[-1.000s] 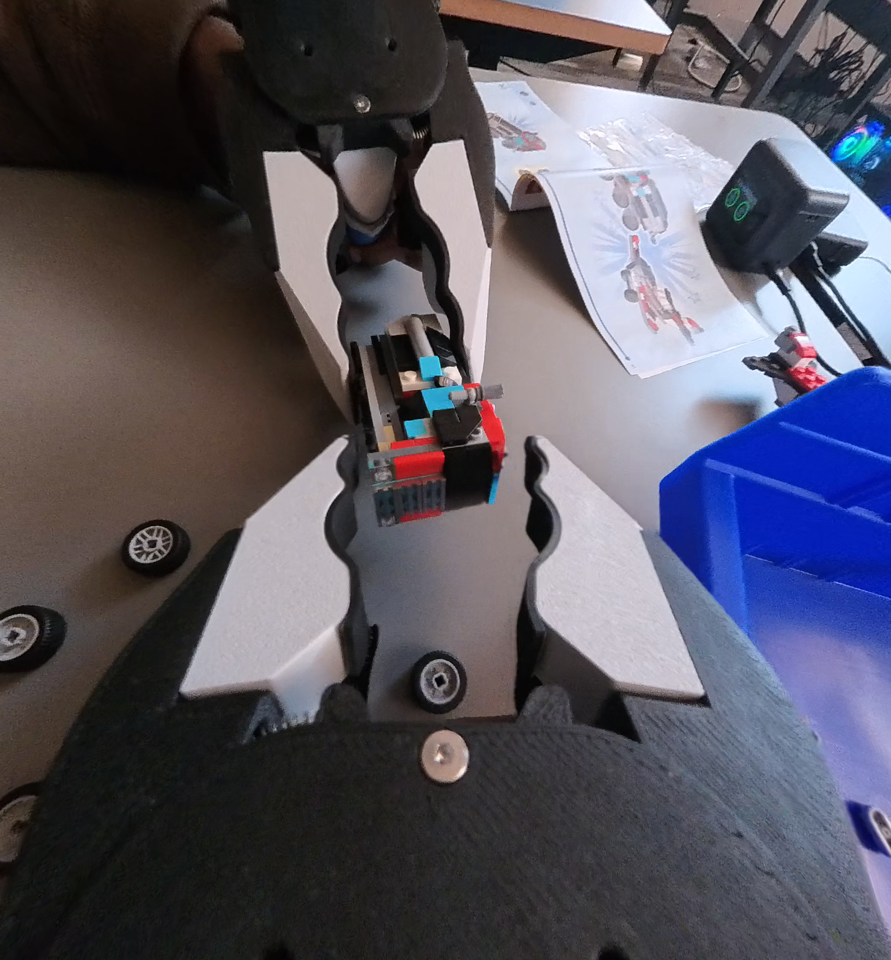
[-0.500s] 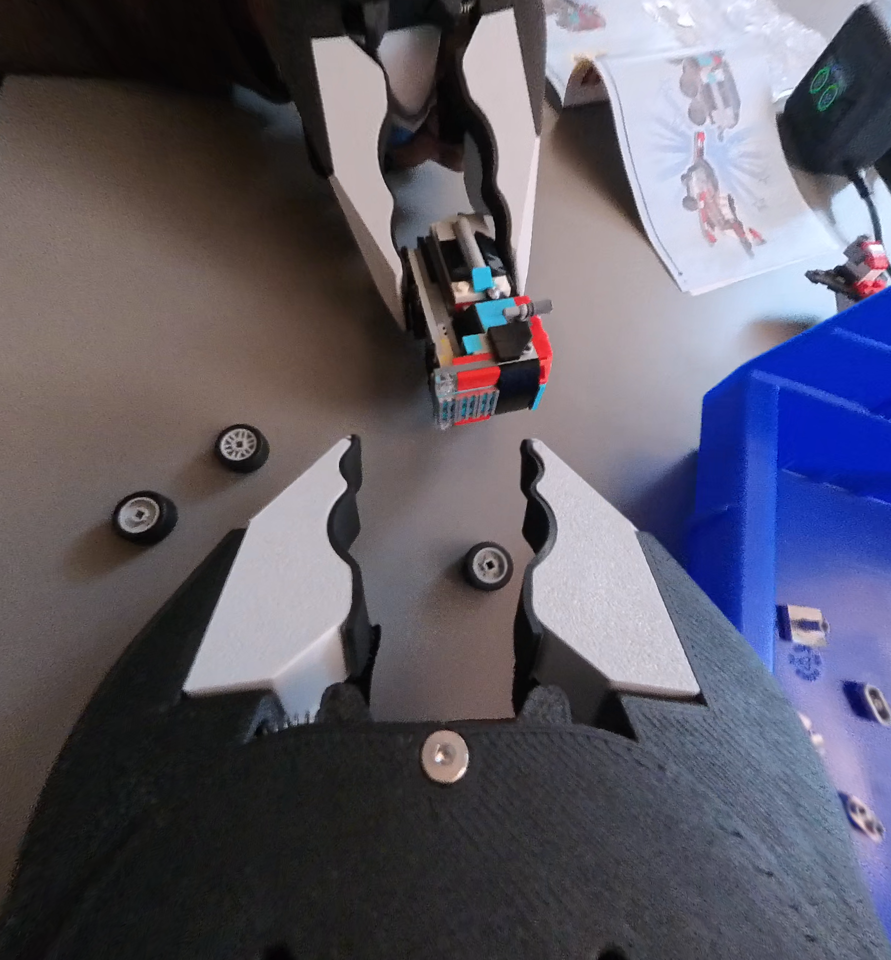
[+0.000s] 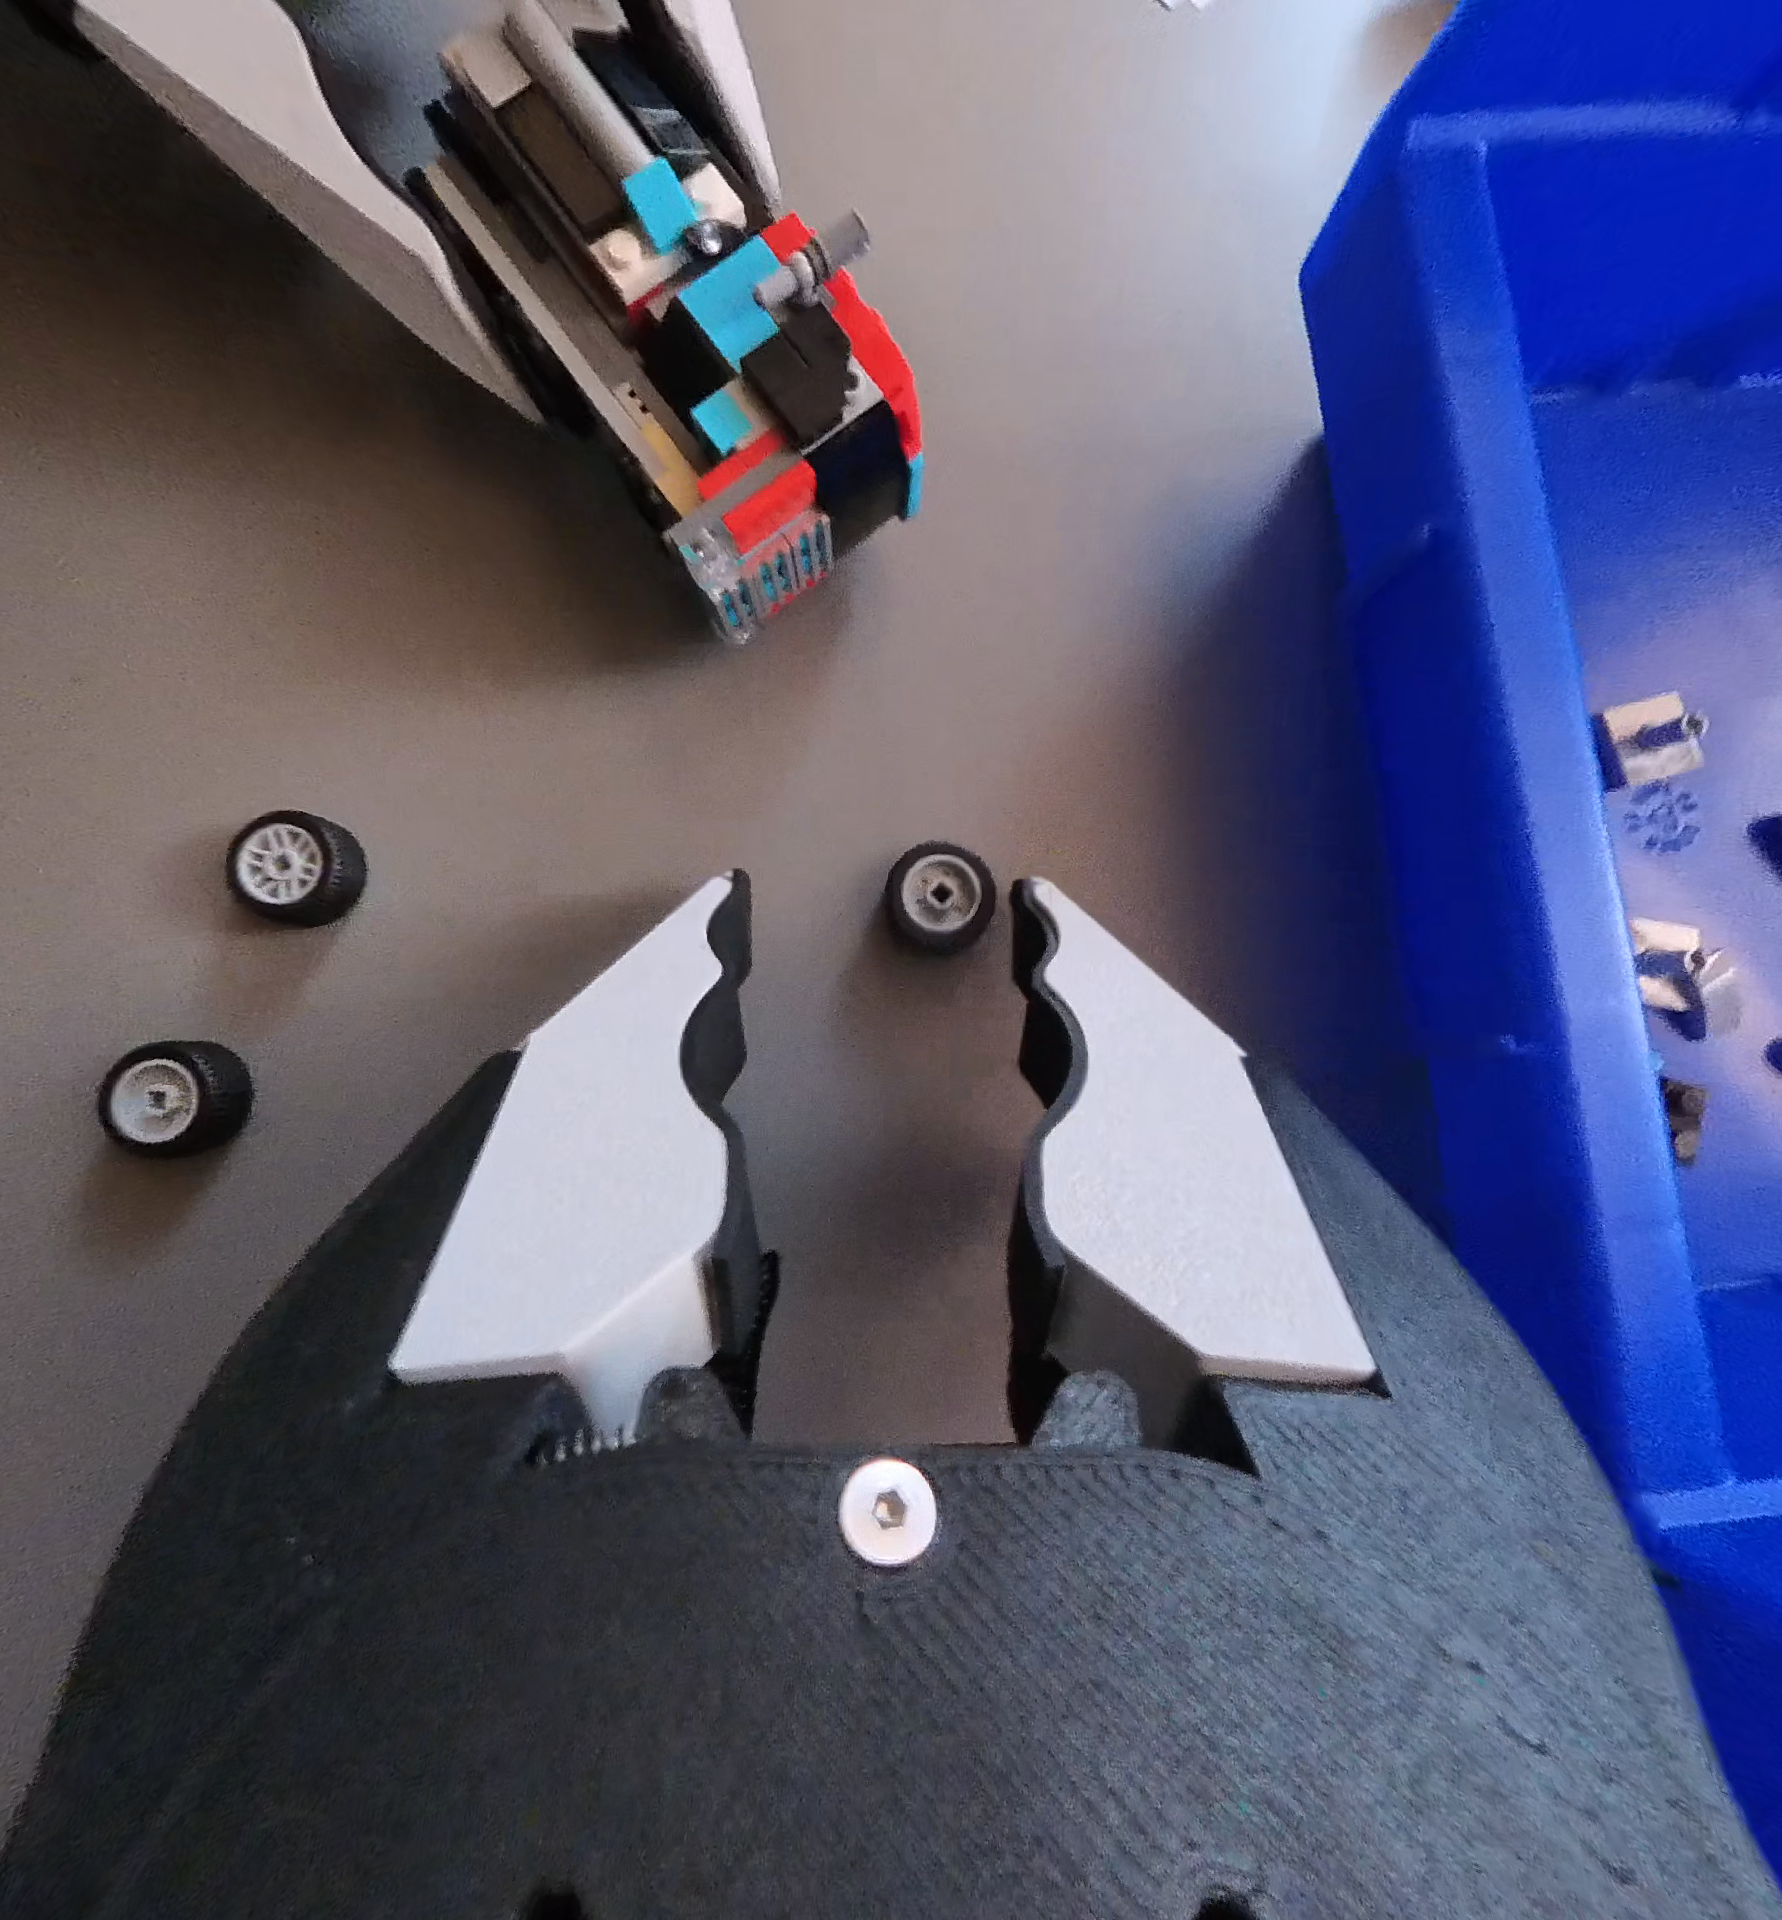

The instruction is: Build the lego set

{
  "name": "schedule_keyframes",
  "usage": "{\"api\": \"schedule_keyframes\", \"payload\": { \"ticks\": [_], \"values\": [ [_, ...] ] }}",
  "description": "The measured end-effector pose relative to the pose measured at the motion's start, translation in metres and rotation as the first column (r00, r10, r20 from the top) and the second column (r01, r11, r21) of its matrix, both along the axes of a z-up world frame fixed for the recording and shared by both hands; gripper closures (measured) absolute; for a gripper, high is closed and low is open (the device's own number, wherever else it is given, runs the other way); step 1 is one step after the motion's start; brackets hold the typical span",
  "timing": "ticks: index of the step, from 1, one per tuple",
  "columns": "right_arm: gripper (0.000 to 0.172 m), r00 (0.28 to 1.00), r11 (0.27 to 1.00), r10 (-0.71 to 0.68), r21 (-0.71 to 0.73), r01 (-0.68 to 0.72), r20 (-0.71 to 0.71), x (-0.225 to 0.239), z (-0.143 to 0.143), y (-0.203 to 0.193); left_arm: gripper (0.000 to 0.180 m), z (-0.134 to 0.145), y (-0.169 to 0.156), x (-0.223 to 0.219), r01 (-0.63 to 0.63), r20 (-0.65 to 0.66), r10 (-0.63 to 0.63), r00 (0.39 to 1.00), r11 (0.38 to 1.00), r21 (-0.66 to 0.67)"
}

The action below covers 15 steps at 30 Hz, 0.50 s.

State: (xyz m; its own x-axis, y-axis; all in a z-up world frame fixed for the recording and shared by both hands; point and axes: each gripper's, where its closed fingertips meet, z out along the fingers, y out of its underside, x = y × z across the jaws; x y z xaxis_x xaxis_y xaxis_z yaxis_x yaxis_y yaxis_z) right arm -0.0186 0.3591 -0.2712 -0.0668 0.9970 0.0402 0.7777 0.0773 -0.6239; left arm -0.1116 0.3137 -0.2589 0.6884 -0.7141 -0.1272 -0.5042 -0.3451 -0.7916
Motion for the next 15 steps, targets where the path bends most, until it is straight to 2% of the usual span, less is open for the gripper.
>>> {"api": "schedule_keyframes", "payload": {
  "ticks": [4, 6, 10, 12, 15],
  "values": [
    [0.137, 0.999, 0.999, -0.035, -0.028, 0.034, -0.006, 0.005, -0.004, 0.002, 0.124, -0.001, 0.0, 0.0, -0.001, 0.006, 0.001, 1.0, 1.0, -0.002],
    [0.153, 1.0, 0.999, -0.013, -0.031, 0.012, -0.024, 0.003, -0.002, 0.0, 0.124, 0.0, 0.001, 0.001, -0.001, 0.007, 0.001, 1.0, 1.0, 0.001],
    [0.167, 0.993, 0.998, 0.061, 0.002, -0.061, -0.1, -0.003, 0.01, -0.007, 0.124, 0.001, 0.0, 0.002, 0.007, 0.007, -0.008, 1.0, 1.0, 0.009],
    [0.165, 0.989, 0.998, 0.069, 0.008, -0.069, -0.128, -0.006, 0.014, -0.008, 0.124, 0.001, 0.0, 0.002, 0.007, 0.007, -0.007, 1.0, 1.0, 0.01],
    [0.14, 0.993, 0.998, 0.058, 0.015, -0.057, -0.103, -0.003, 0.008, -0.004, 0.124, 0.001, 0.0, 0.002, 0.007, 0.005, -0.007, 1.0, 1.0, 0.007]
  ]
}}
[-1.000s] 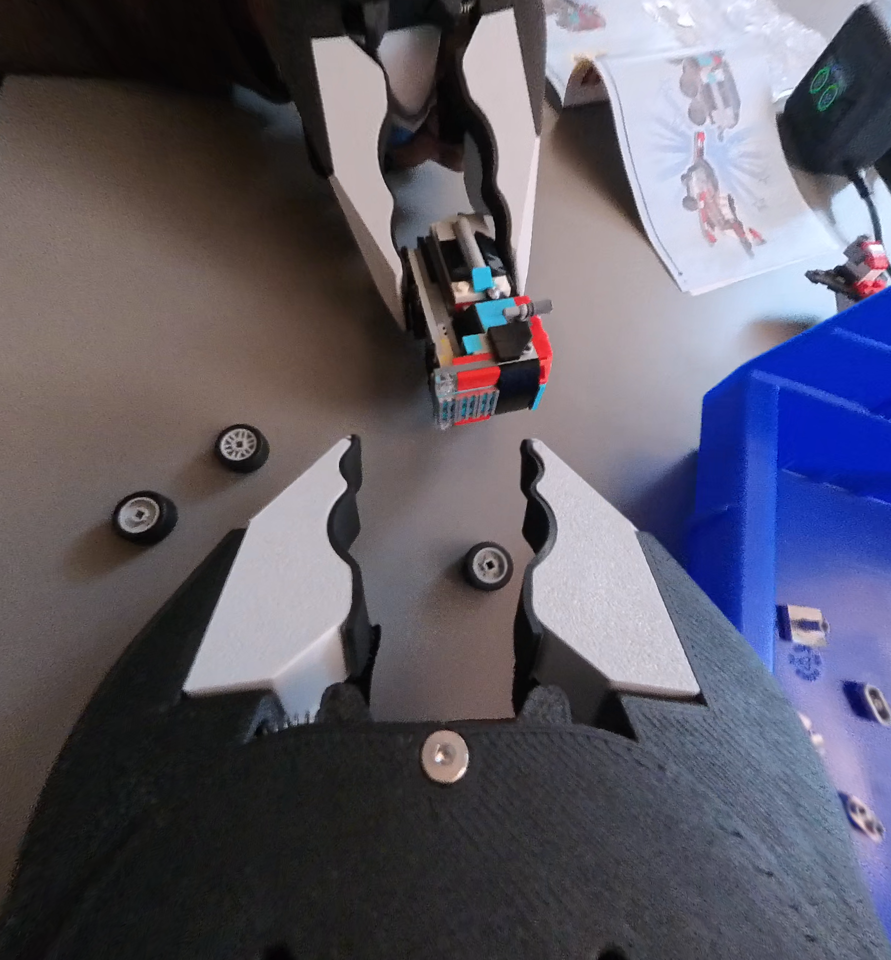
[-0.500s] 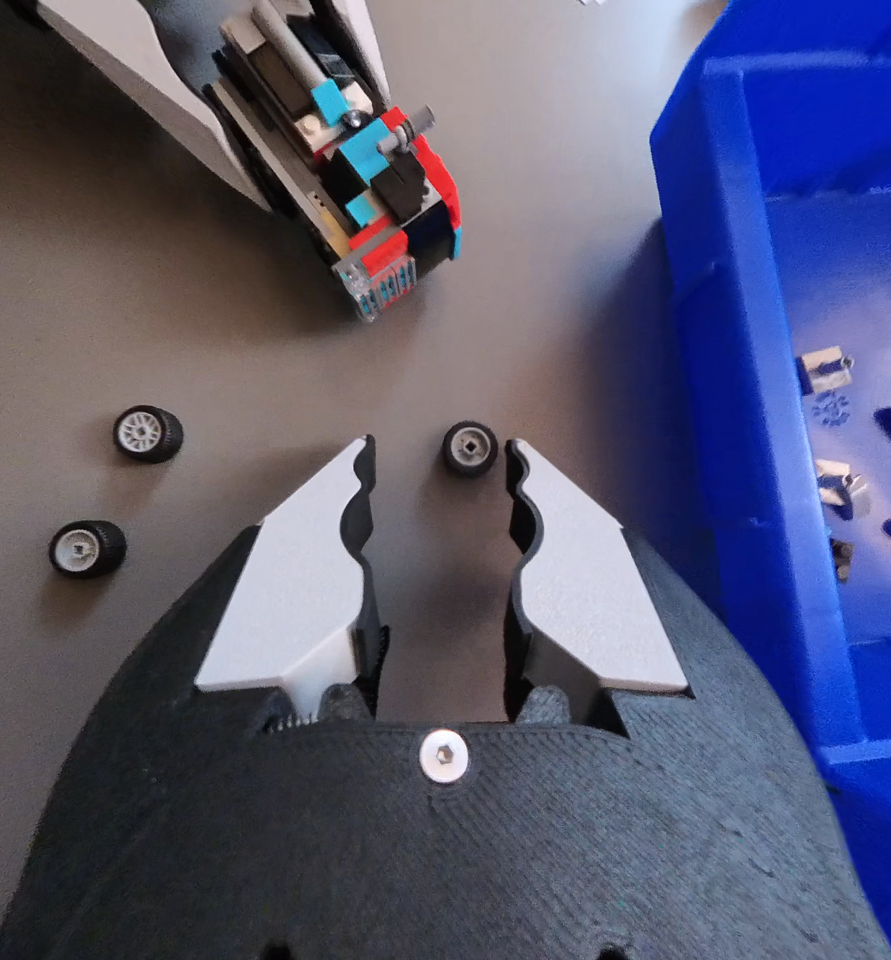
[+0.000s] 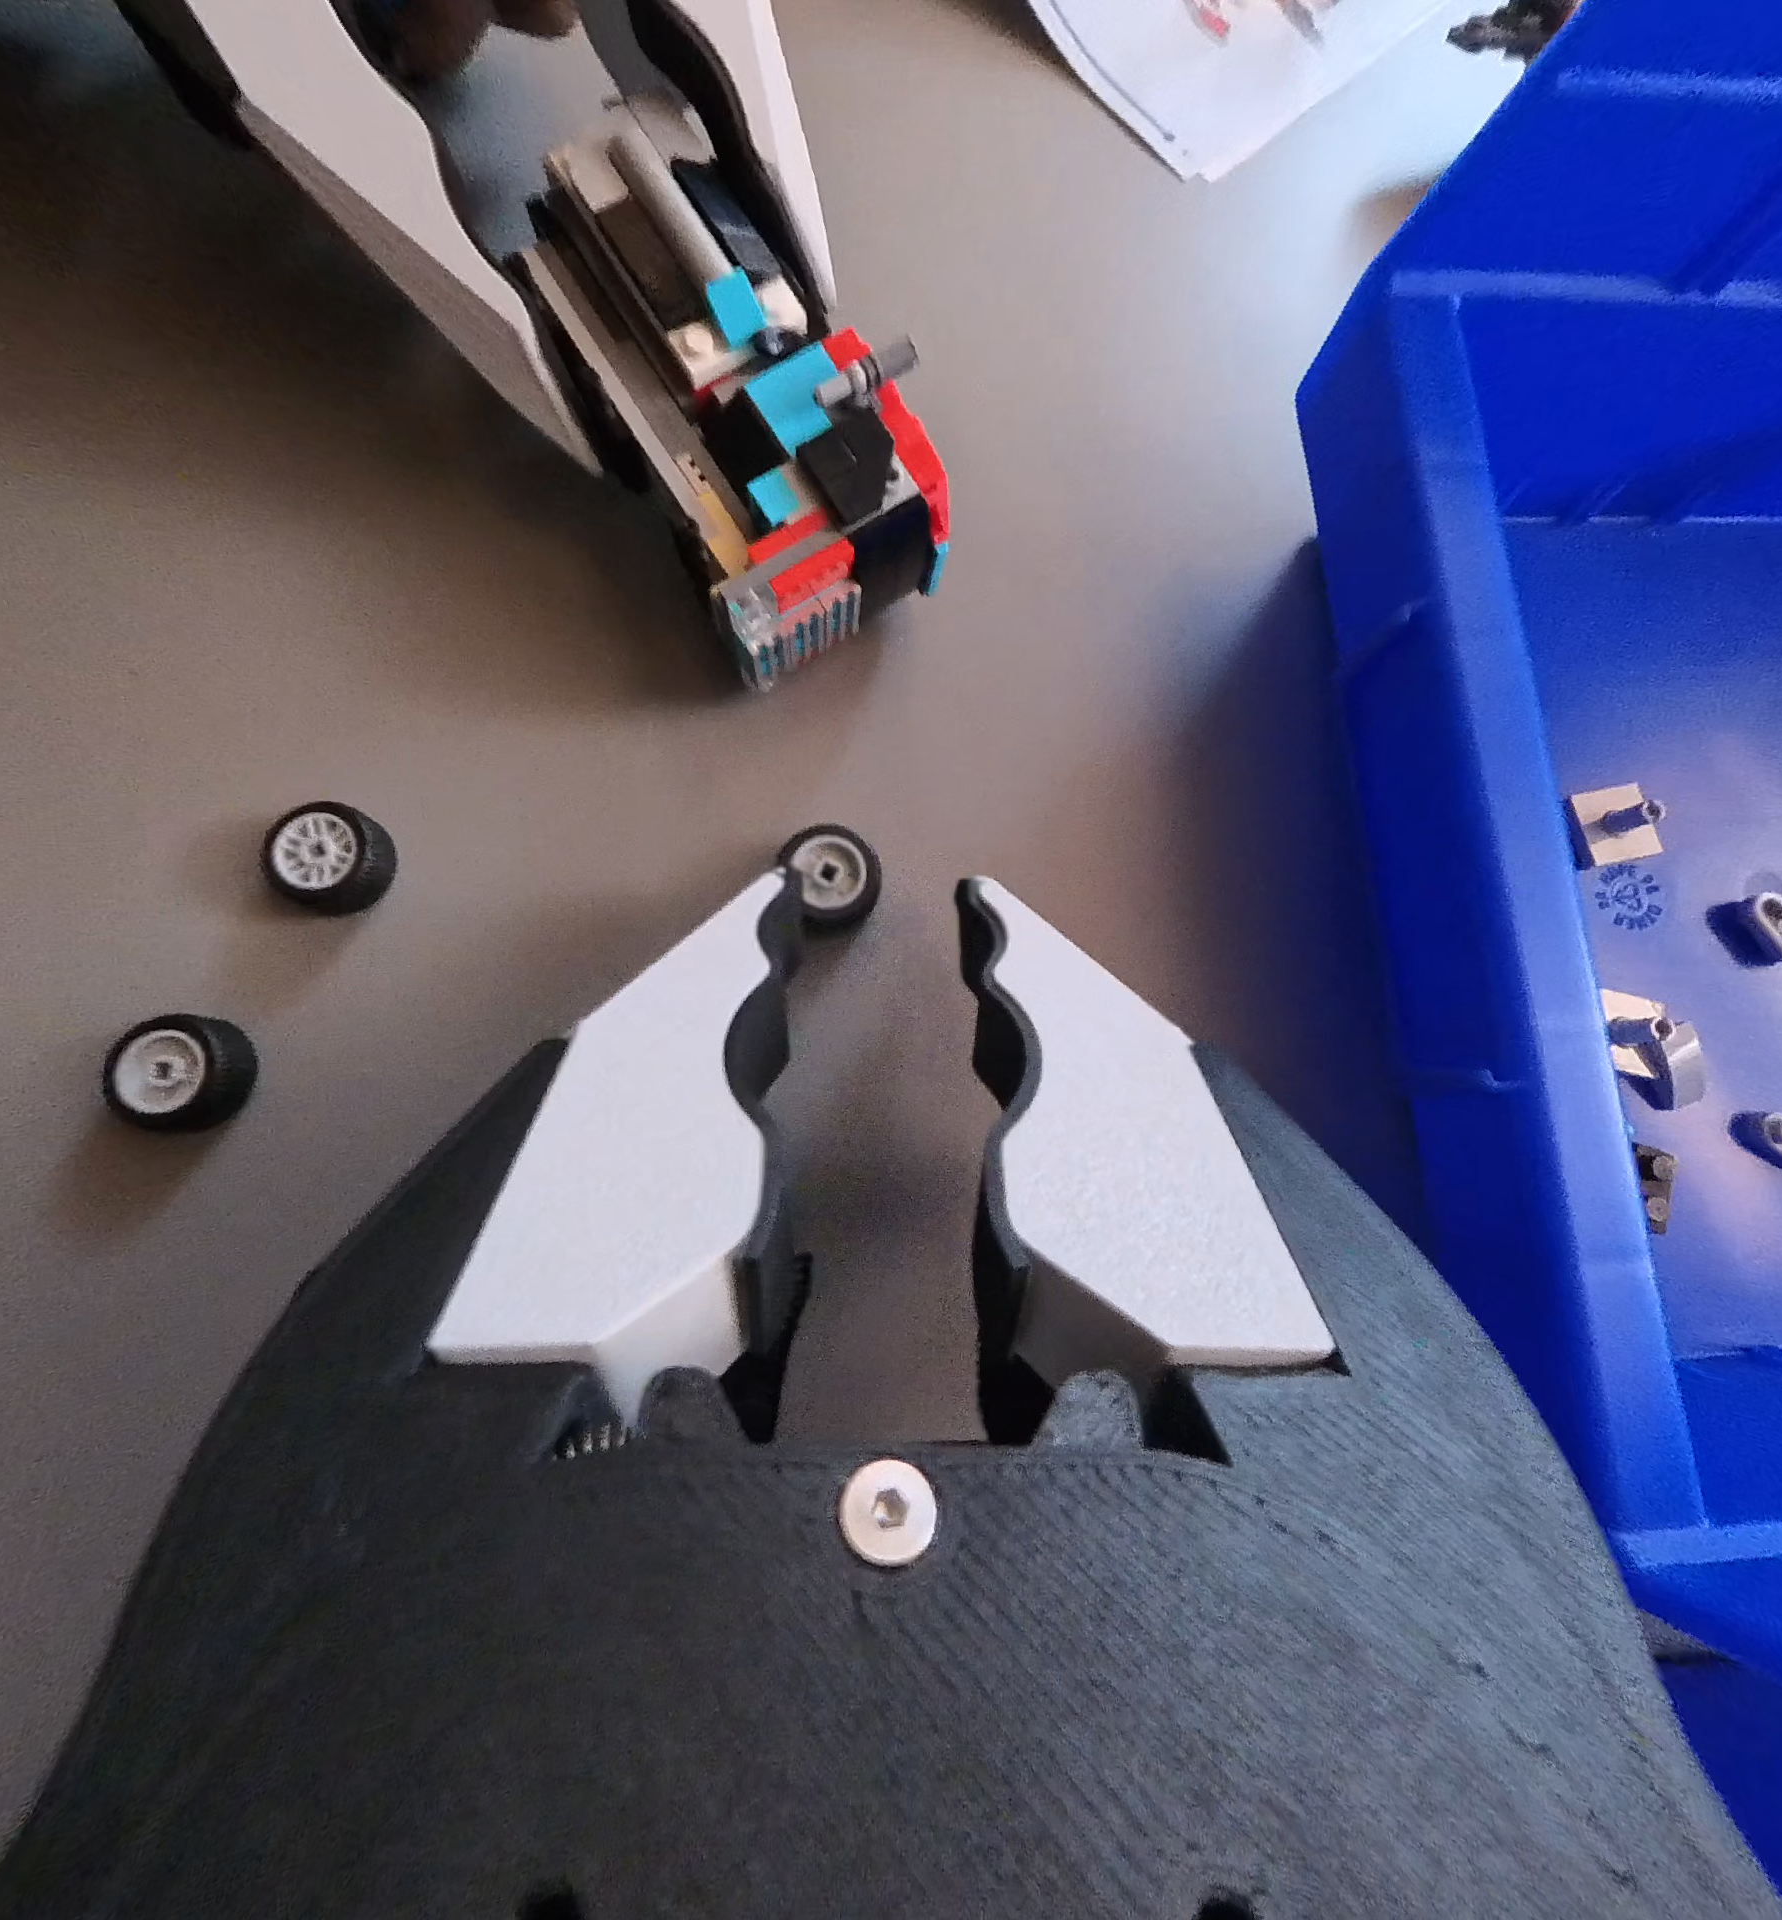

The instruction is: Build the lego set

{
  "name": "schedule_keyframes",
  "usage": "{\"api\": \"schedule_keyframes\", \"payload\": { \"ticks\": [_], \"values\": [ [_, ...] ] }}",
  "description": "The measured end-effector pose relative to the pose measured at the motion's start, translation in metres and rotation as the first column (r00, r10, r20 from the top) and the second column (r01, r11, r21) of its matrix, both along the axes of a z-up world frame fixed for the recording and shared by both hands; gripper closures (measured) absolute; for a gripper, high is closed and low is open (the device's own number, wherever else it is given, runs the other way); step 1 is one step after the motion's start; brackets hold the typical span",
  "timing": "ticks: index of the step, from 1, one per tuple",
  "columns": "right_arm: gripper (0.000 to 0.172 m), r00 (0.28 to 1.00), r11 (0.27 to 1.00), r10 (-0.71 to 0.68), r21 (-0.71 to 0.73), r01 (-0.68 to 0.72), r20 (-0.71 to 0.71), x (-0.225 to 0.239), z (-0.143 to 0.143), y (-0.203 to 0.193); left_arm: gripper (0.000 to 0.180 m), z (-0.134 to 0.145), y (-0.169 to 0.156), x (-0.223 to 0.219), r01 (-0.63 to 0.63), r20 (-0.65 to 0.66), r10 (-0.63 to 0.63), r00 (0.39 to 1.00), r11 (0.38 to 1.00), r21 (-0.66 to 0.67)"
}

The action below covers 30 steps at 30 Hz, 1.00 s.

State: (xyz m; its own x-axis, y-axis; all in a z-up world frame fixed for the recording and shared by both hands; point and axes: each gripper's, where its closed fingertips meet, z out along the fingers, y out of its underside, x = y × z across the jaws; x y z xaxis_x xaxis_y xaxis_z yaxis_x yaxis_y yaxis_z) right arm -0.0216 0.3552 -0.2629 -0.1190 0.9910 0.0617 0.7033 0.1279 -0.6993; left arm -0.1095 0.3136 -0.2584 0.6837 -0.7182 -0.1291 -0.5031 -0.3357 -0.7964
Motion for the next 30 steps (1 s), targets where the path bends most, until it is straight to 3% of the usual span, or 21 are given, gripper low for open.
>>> {"api": "schedule_keyframes", "payload": {
  "ticks": [11, 23, 30],
  "values": [
    [0.135, 0.998, 0.997, 0.055, -0.06, -0.054, 0.008, 0.001, -0.006, -0.01, 0.124, 0.001, 0.0, 0.0, -0.002, 0.014, 0.002, 1.0, 1.0, 0.001],
    [0.134, 0.996, 0.992, 0.087, -0.097, -0.086, 0.006, -0.003, -0.012, -0.016, 0.124, 0.005, 0.002, -0.004, -0.011, 0.121, 0.019, 0.992, 0.998, -0.068],
    [0.149, 0.994, 0.989, 0.106, -0.107, -0.106, -0.004, -0.007, -0.011, -0.019, 0.124, 0.007, 0.003, -0.006, -0.018, 0.152, 0.031, 0.988, 0.996, -0.086]
  ]
}}
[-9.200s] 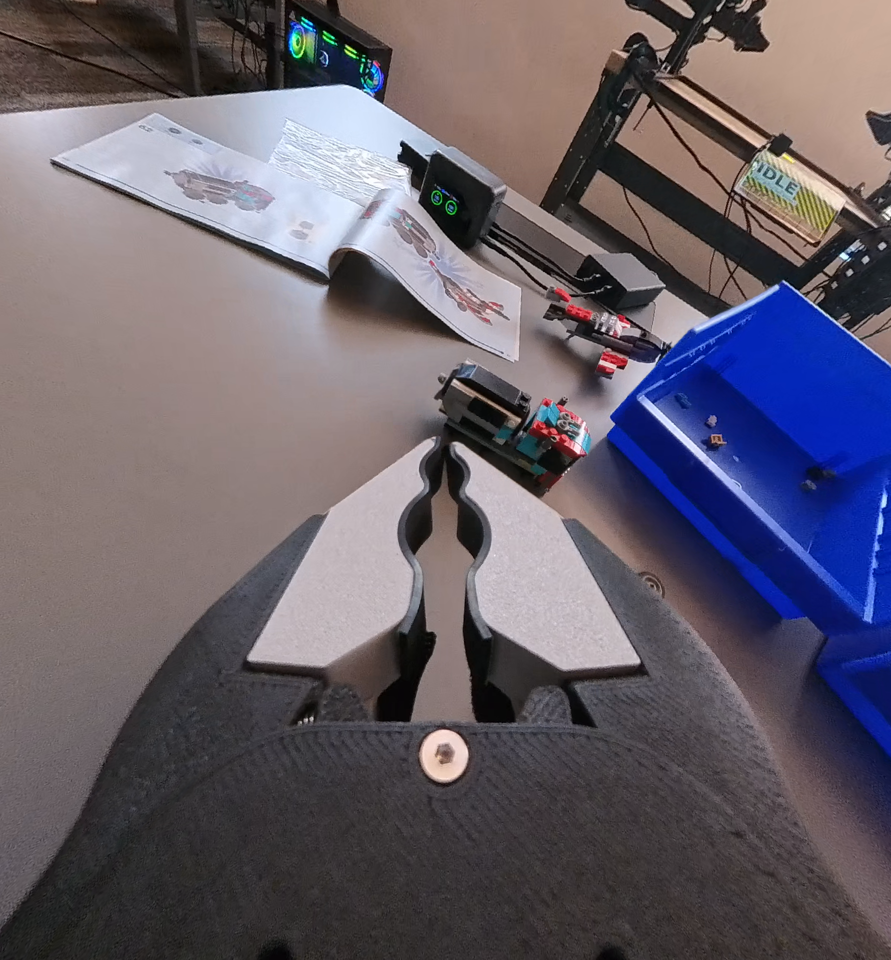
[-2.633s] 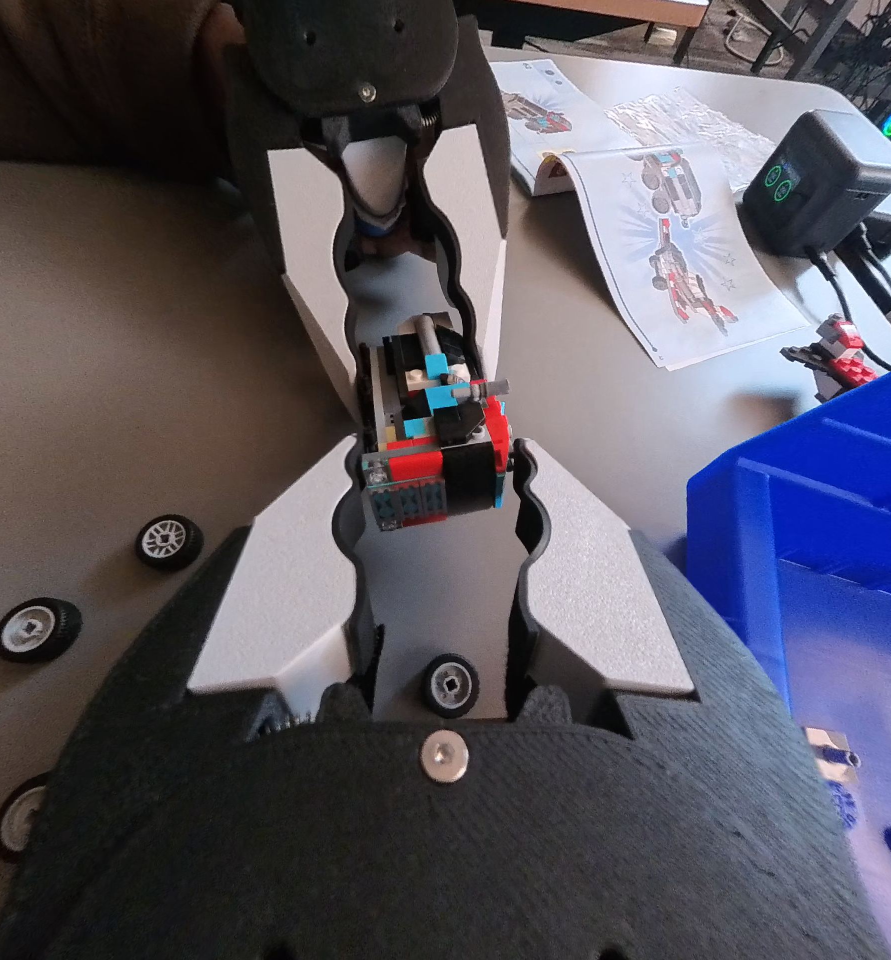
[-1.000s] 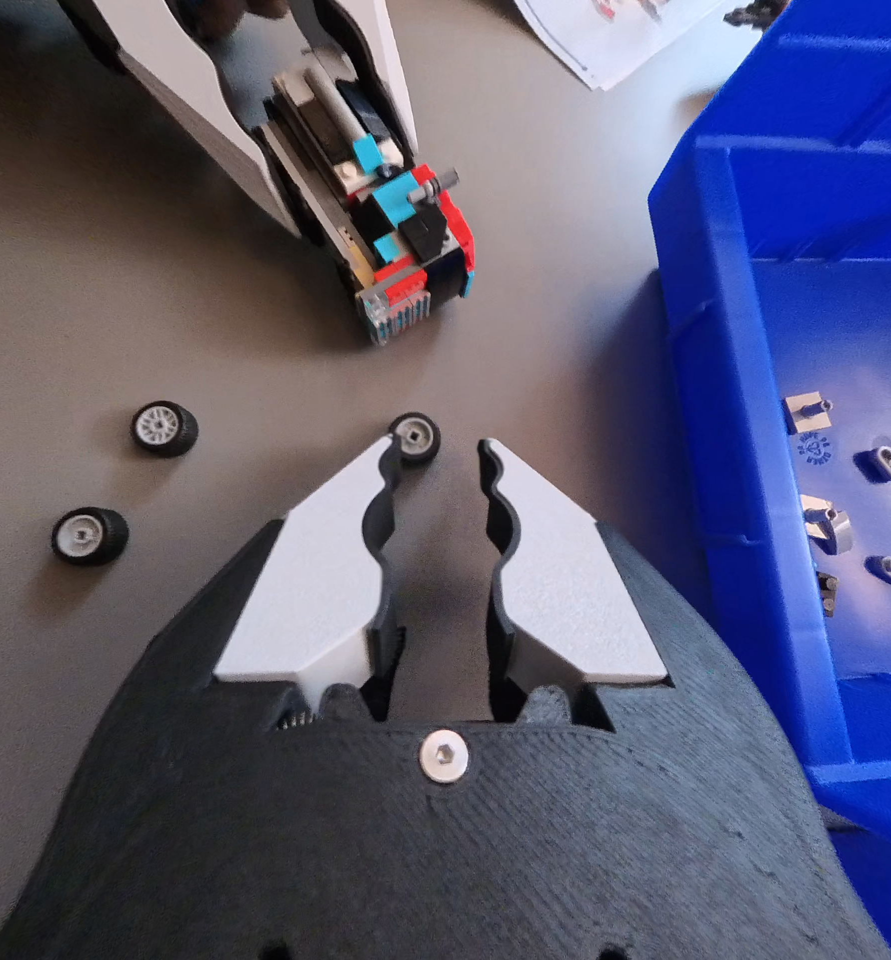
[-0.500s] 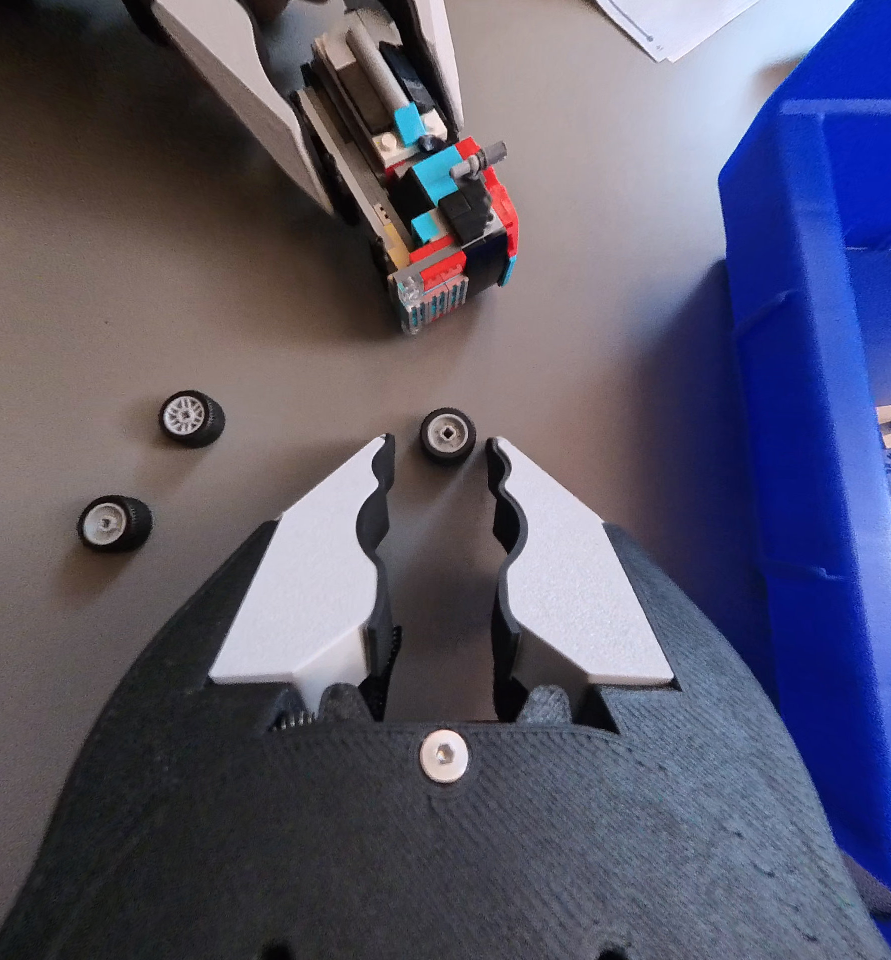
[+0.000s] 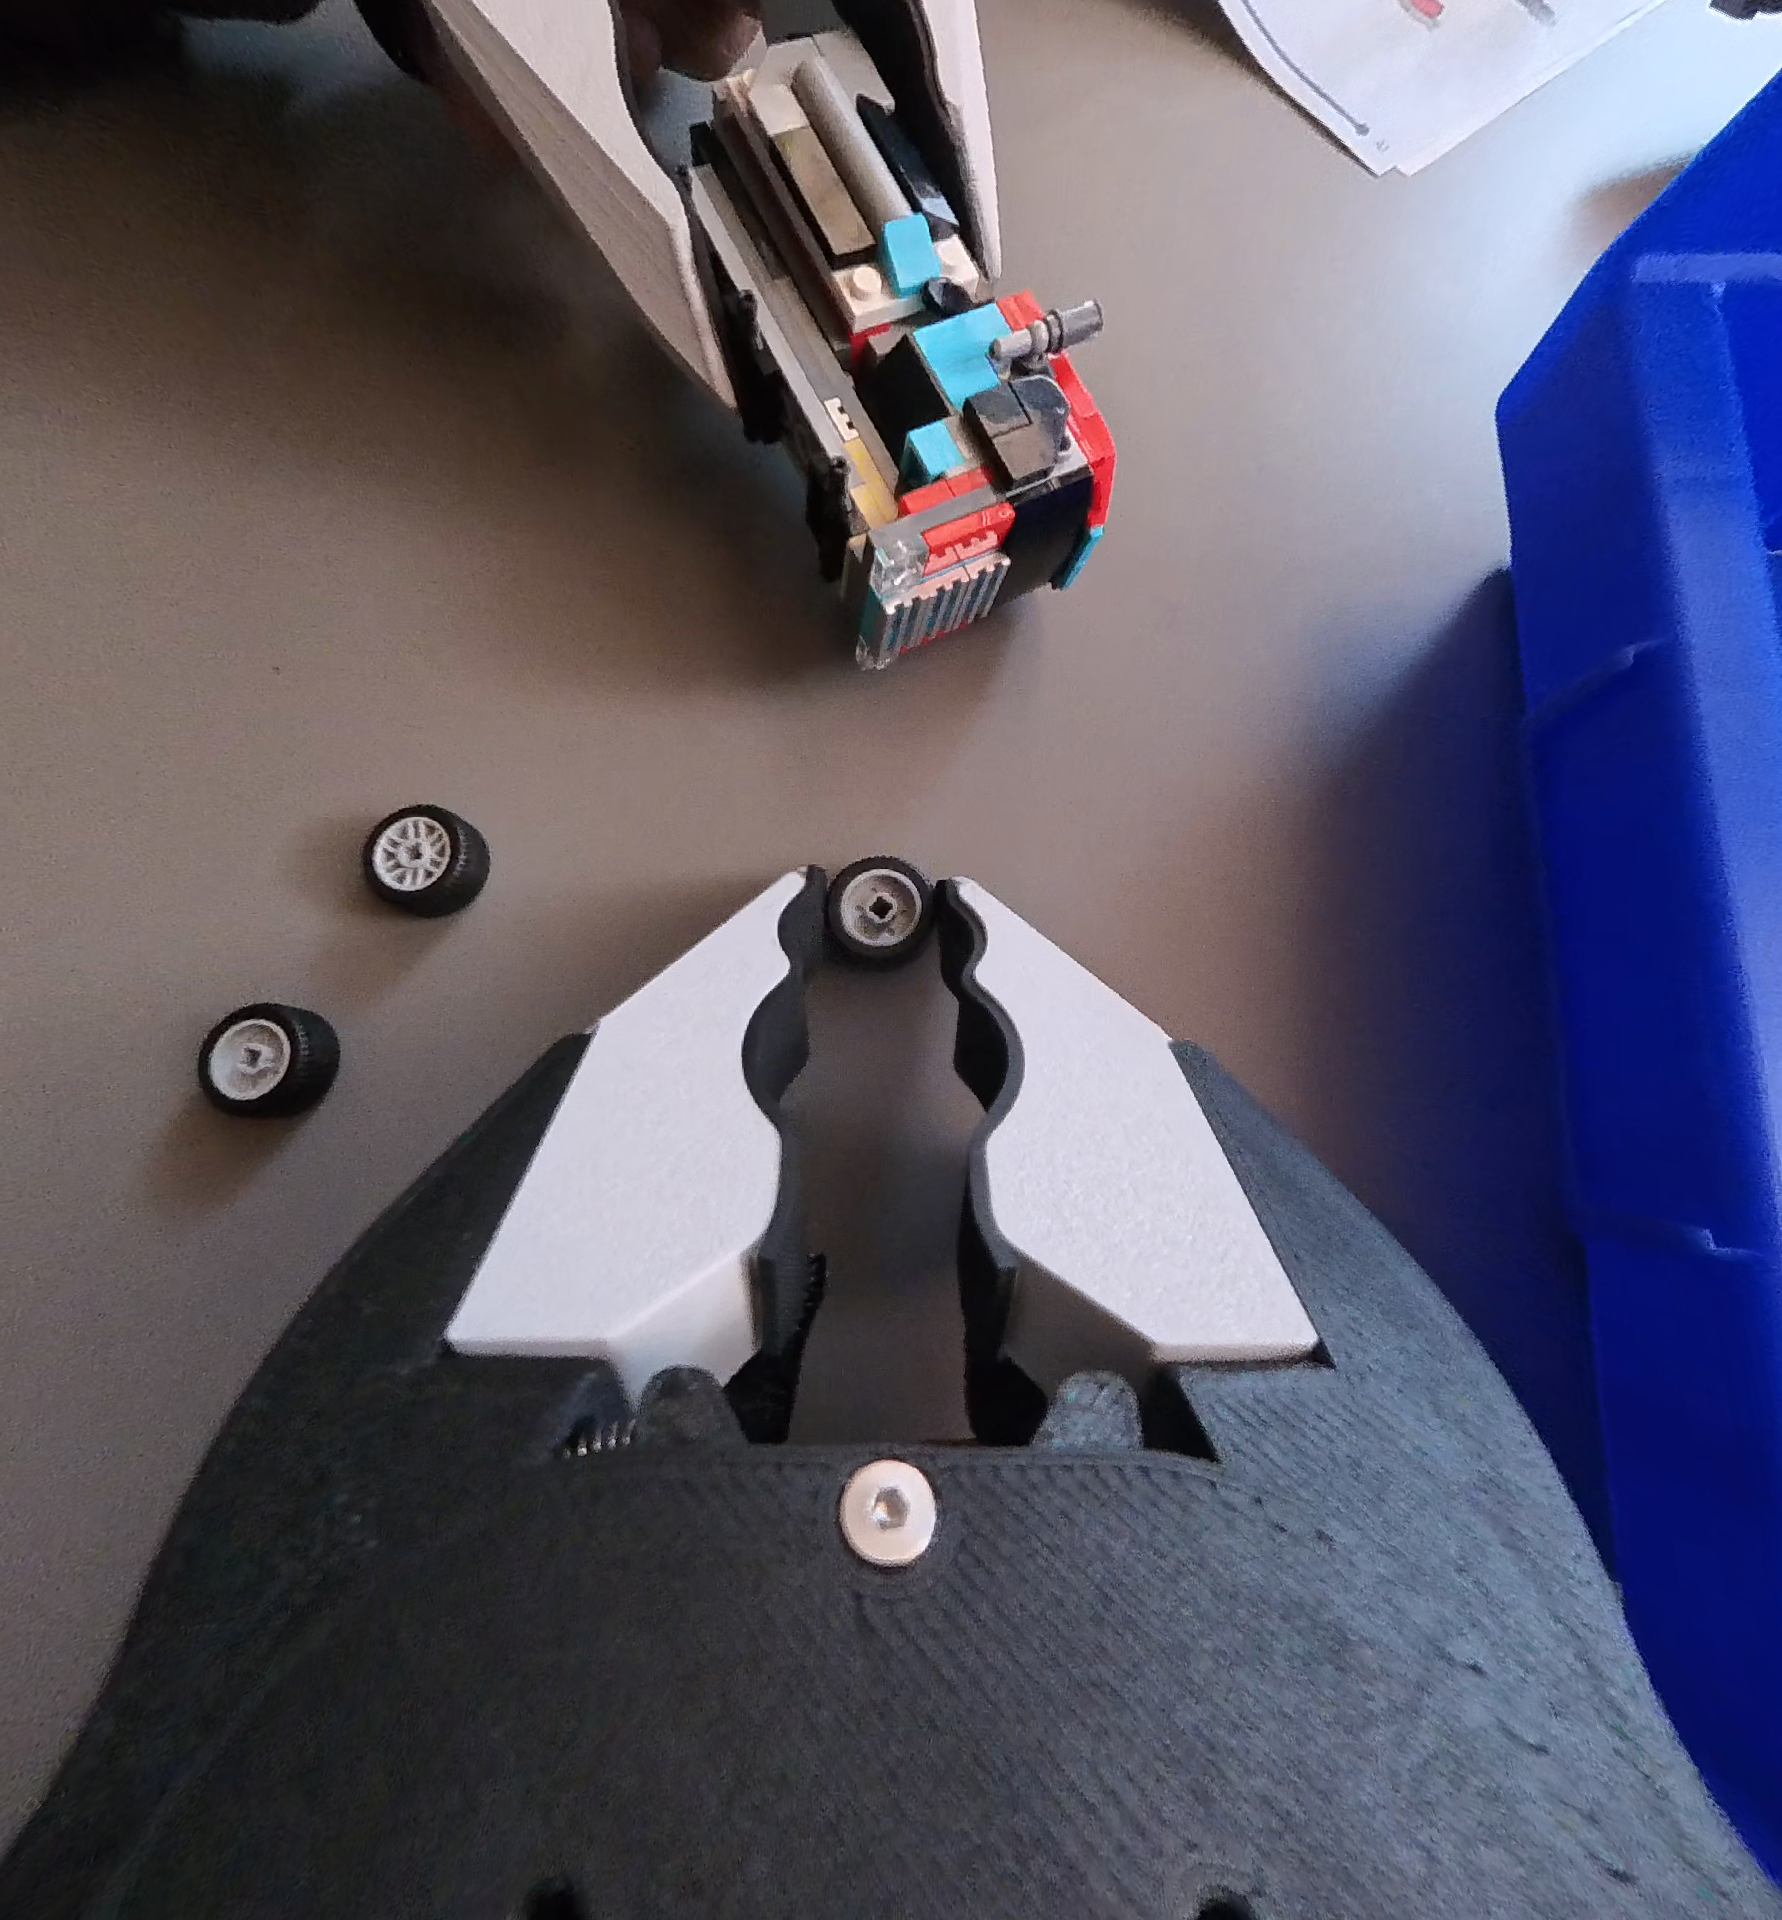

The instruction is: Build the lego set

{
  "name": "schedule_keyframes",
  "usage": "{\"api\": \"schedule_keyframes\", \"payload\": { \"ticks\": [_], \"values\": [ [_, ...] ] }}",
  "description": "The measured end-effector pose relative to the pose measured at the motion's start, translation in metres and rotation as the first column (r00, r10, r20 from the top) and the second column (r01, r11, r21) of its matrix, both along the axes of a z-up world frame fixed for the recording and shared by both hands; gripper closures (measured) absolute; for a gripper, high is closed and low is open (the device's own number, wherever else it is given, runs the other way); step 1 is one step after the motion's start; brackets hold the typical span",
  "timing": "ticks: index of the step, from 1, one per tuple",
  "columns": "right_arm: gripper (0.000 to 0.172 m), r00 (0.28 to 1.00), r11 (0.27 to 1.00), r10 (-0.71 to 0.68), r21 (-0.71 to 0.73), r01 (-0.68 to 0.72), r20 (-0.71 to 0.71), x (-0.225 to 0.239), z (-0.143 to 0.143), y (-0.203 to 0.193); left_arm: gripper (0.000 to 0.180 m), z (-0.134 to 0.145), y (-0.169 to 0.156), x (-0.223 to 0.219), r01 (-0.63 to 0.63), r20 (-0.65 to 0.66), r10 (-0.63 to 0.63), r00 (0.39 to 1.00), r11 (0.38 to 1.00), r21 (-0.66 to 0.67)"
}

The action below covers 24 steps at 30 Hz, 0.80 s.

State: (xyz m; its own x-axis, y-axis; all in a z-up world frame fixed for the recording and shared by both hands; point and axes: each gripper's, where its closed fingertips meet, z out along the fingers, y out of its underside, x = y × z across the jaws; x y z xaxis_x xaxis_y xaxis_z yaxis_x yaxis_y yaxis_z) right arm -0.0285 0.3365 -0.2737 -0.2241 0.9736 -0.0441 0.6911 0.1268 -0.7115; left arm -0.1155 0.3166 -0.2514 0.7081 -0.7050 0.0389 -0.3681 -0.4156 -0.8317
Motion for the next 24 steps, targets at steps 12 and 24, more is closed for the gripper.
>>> {"api": "schedule_keyframes", "payload": {
  "ticks": [12, 24],
  "values": [
    [0.149, 0.997, 0.999, 0.047, 0.03, -0.045, -0.054, -0.002, 0.009, -0.006, 0.125, 0.004, -0.002, 0.004, 0.011, 0.02, -0.012, 1.0, 1.0, 0.021],
    [0.144, 0.988, 0.994, 0.091, 0.079, -0.081, -0.127, -0.005, 0.025, -0.014, 0.125, 0.003, -0.004, 0.009, 0.025, 0.0, -0.025, 1.0, 0.999, 0.032]
  ]
}}
